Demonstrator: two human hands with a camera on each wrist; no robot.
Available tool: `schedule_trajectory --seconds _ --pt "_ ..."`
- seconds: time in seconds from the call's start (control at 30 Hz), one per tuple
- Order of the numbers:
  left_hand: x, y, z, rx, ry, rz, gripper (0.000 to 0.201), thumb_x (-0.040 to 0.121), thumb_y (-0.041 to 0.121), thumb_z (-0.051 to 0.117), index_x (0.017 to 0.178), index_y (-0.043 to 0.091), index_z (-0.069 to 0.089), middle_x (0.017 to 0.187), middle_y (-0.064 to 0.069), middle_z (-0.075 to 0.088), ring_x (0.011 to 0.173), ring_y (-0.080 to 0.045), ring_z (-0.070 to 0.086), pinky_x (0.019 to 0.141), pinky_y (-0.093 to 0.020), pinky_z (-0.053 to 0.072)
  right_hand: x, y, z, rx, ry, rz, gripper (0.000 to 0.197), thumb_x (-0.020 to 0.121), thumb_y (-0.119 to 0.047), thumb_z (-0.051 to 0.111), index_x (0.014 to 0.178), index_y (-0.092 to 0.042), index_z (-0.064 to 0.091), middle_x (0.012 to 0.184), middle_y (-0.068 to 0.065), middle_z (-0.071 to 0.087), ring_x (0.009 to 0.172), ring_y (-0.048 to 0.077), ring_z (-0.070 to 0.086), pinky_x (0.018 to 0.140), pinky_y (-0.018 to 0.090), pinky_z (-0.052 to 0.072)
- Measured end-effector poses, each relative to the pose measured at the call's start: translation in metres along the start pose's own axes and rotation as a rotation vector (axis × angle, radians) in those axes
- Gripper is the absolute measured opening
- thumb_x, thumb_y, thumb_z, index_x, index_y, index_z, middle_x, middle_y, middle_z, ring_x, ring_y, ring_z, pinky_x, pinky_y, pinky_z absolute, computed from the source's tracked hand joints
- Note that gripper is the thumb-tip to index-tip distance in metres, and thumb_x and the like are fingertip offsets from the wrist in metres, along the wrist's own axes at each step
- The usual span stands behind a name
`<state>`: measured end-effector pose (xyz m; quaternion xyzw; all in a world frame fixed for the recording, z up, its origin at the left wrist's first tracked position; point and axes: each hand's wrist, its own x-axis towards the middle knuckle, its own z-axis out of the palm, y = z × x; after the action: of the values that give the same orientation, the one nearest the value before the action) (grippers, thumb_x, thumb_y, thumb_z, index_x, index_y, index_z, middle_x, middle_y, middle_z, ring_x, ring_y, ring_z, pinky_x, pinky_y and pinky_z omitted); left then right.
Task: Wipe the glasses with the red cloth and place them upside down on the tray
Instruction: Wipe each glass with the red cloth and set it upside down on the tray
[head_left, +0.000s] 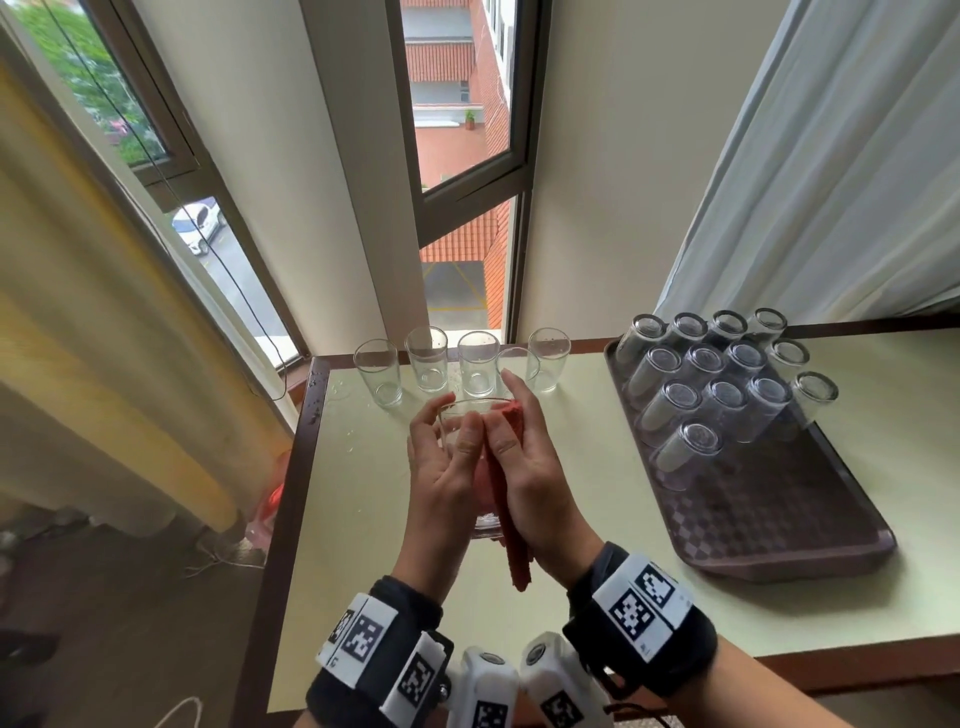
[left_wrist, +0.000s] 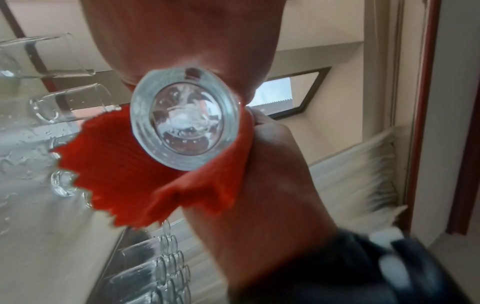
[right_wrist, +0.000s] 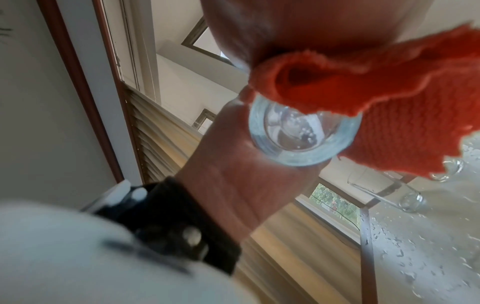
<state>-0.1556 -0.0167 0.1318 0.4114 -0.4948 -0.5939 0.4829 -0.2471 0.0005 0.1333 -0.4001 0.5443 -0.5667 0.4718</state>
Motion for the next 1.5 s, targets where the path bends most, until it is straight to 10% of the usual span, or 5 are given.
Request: schedule_trajectory --seconds 0.13,0.3,0.47,0.6,1.5 --pt "0.0 0.001 -0.006 0.036 0.0 -0.003 0.048 0.088 0.047 0.044 0.132 0.027 0.042 0.114 -0.006 0.064 0.092 0.002 0.068 0.074 -0.011 0.05 -0.005 0.004 -0.003 -0.113 -0.008 -0.037 0.061 0.095 -0.048 0.054 0.15 -0.036 0.031 0.129 0.002 0.051 0.079 0.014 0.068 0.074 0.028 0.06" --pt "-0.003 0.006 0.001 0.042 -0.055 0.009 0.053 0.089 0.045 0.04 0.139 0.026 0.037 0.109 0.001 0.063 0.09 0.002 0.068 0.074 -0.016 0.054 0.007 -0.013 -0.002 0.033 0.033 0.007 0.072 0.086 -0.06 0.056 0.148 -0.031 0.033 0.094 0.002 0.068 0.087 0.054 0.062 0.082 0.069 0.051" --pt "0.001 0.0 -0.007 0.101 -0.005 -0.02 0.064 0.082 0.08 0.046 0.134 0.043 0.044 0.135 -0.003 0.053 0.118 -0.013 0.061 0.096 -0.03 0.053 0.001 0.001 0.008 -0.093 0.047 -0.041 0.074 0.08 -0.077 0.051 0.145 -0.049 0.029 0.134 0.007 0.057 0.11 0.034 0.064 0.094 0.057 0.052" --pt "-0.004 -0.001 -0.009 0.059 0.016 -0.025 0.044 0.091 0.058 0.041 0.13 0.039 0.043 0.123 0.0 0.061 0.108 -0.011 0.066 0.085 -0.02 0.054 -0.004 0.007 0.006 -0.139 0.021 -0.051 0.078 0.081 -0.068 0.052 0.15 -0.043 0.026 0.134 0.006 0.052 0.098 0.03 0.067 0.082 0.042 0.06" --pt "-0.003 0.005 -0.011 0.096 0.007 0.004 0.062 0.079 0.079 0.046 0.132 0.046 0.041 0.143 -0.003 0.051 0.133 -0.02 0.052 0.112 -0.045 0.042 -0.001 0.0 0.009 -0.053 0.037 -0.083 0.066 0.083 -0.071 0.053 0.142 -0.046 0.036 0.121 0.011 0.06 0.102 0.04 0.062 0.089 0.065 0.05"
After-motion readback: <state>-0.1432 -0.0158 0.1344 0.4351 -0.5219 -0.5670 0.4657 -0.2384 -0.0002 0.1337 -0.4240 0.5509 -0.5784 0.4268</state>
